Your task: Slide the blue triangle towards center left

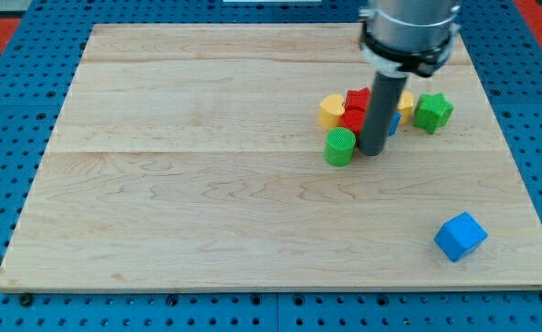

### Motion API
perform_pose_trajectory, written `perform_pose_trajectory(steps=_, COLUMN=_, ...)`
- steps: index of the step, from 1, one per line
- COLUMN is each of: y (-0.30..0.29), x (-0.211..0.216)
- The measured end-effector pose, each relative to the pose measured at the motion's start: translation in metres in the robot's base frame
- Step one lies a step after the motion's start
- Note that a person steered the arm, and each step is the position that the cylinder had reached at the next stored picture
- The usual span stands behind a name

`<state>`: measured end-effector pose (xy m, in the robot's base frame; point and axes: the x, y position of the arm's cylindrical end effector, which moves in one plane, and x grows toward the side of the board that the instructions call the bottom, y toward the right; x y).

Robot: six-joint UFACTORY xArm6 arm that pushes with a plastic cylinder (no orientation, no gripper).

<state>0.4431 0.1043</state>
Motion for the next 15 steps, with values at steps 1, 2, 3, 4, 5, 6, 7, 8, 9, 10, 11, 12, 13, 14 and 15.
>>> perform_pose_trajectory(steps=1, y=0.028, x=-0.002)
perform_pose_trajectory(steps=2, y=0.072, x=-0.003)
perform_pose_trajectory(steps=3, y=0.094, x=-0.018)
perform_pose_trajectory(steps=4, y=0.064, x=-0.036)
perform_pose_trajectory(steps=5, y=0.002, x=-0.036)
perform_pose_trajectory(steps=6, y=-0.045, x=-0.038)
perform_pose_trajectory(steps=7, y=-0.092, x=-0.043)
perform_pose_trajectory(steps=8, y=-0.083, x=-0.058)
perform_pose_trajectory(steps=9, y=-0.077, x=-0.074)
perform_pose_trajectory(steps=10, y=-0.076, x=-0.090)
perform_pose_trajectory(steps=11, y=-0.122, x=-0.096)
perform_pose_trajectory(steps=12, y=-0.149, x=-0.105)
perform_pose_trajectory(steps=13, y=-0.125, x=-0.137)
perform_pose_trajectory(steps=14, y=-0.154, x=-0.147)
perform_pose_trajectory(steps=15, y=-0.239, x=-0.140)
